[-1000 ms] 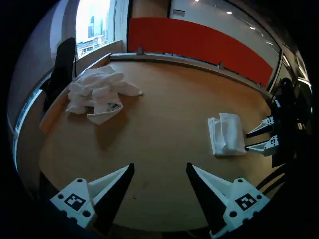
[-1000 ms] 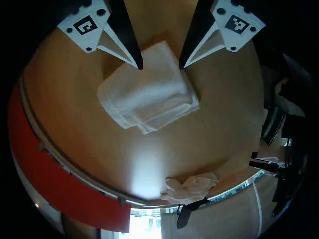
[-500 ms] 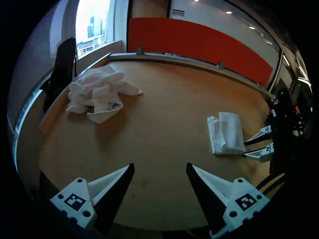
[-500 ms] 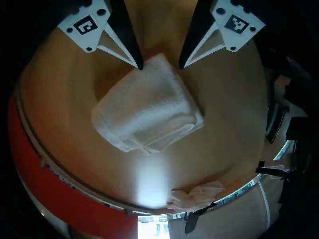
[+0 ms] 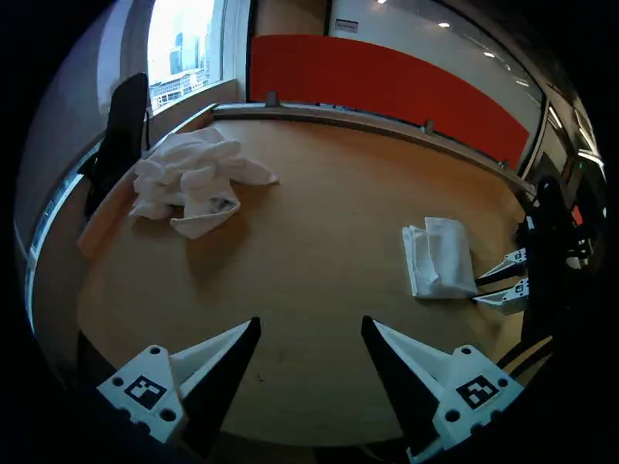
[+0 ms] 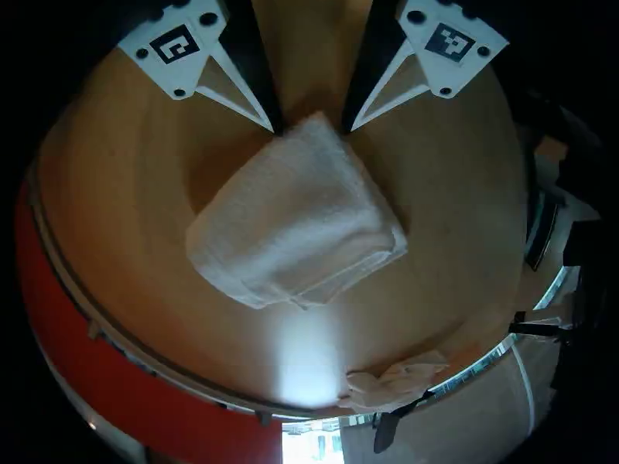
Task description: Fold towel
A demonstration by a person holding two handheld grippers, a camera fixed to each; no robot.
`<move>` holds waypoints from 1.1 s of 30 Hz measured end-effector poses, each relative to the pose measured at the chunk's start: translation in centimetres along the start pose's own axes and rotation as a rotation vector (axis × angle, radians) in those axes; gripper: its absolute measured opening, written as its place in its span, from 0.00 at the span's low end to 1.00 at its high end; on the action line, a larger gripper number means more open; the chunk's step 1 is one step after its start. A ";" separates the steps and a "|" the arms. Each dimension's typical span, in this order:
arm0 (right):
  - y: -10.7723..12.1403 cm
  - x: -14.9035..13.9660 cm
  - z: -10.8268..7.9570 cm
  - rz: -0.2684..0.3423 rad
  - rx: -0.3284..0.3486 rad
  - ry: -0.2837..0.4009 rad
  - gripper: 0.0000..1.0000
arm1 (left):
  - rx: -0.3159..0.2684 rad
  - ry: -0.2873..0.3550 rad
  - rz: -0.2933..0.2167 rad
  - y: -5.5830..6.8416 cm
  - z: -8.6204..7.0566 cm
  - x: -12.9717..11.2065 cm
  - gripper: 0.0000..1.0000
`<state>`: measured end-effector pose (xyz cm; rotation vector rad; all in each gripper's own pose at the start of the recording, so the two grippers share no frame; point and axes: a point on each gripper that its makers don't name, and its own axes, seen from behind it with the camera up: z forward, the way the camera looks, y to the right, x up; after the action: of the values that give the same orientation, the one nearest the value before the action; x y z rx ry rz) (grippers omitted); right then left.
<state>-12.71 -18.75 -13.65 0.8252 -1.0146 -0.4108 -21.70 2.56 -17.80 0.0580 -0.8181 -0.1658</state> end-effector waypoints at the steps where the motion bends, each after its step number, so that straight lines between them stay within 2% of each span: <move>1: 0.0 0.0 0.0 0.000 -0.001 0.001 0.58 | 0.000 0.000 0.000 0.0 0.0 0.0 0.97; 5: 0.2 0.0 0.1 0.000 -0.011 0.004 0.47 | 0.001 0.002 -0.001 -0.1 -0.1 -0.1 0.97; 15: 0.7 -0.2 0.0 0.006 -0.040 0.007 0.10 | 0.001 0.005 -0.002 0.0 -0.3 -0.2 0.97; 24: 0.5 0.9 -0.8 0.016 -0.037 0.026 0.07 | -0.008 0.009 0.003 0.1 -0.3 -0.2 0.97; 29: 0.7 3.1 -2.2 0.000 -0.036 0.055 0.06 | -0.019 0.016 0.002 0.2 -0.3 0.0 0.97; 33: 1.1 6.1 -3.8 -0.019 -0.042 0.094 0.06 | -0.030 0.030 0.004 0.3 -0.2 0.6 0.97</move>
<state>-6.44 -20.47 -10.27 0.8097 -0.9086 -0.4049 -21.12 2.75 -17.51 0.0303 -0.7858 -0.1733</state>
